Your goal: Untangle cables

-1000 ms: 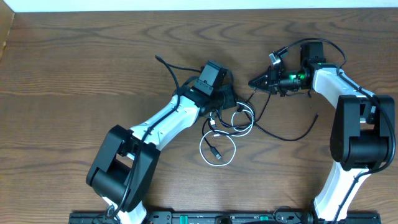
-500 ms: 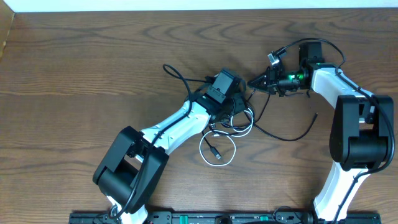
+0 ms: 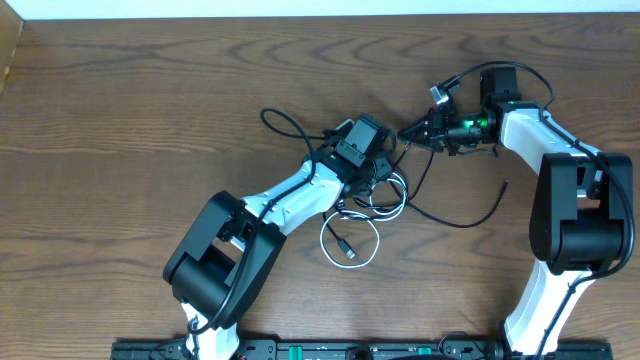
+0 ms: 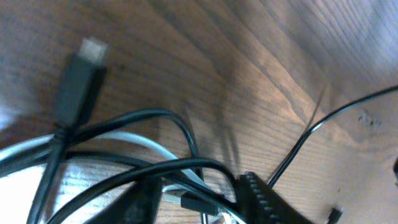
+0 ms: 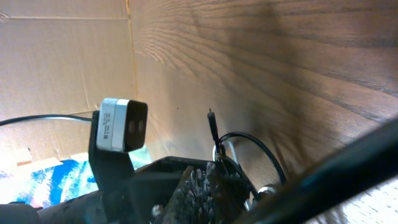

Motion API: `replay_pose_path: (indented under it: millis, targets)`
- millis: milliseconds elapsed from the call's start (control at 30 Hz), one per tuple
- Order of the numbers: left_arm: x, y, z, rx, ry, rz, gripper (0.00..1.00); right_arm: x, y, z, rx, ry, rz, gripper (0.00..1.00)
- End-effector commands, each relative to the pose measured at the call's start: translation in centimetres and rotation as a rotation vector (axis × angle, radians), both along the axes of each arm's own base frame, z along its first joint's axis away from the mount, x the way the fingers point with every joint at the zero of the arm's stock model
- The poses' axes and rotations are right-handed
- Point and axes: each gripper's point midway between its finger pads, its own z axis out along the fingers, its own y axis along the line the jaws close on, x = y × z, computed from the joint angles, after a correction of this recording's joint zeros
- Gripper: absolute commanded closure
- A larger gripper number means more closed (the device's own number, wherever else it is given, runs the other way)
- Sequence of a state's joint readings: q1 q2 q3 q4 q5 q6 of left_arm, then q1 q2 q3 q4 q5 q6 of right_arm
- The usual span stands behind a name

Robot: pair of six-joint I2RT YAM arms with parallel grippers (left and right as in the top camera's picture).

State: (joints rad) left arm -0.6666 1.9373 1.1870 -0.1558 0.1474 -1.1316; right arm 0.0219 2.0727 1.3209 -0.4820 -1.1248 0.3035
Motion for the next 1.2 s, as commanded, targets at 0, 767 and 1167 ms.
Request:
replay_pose_path:
  millis: [0, 767, 1167]
  targets:
    - [0.0, 0.5, -0.6, 0.022, 0.01, 0.015, 0.69, -0.1, 0.3, 1.1, 0.011, -0.024, 0.01, 0.99]
    - [-0.8, 1.6, -1.4, 0.148, -0.027, -0.147, 0.92, -0.6, 0.9, 2.3, 0.082, -0.026, 0.038, 0.99]
    - [-0.5, 2.5, -1.6, 0.252, -0.095, -0.256, 0.93, 0.1, -1.4, 3.4, 0.145, -0.055, 0.007, 0.99]
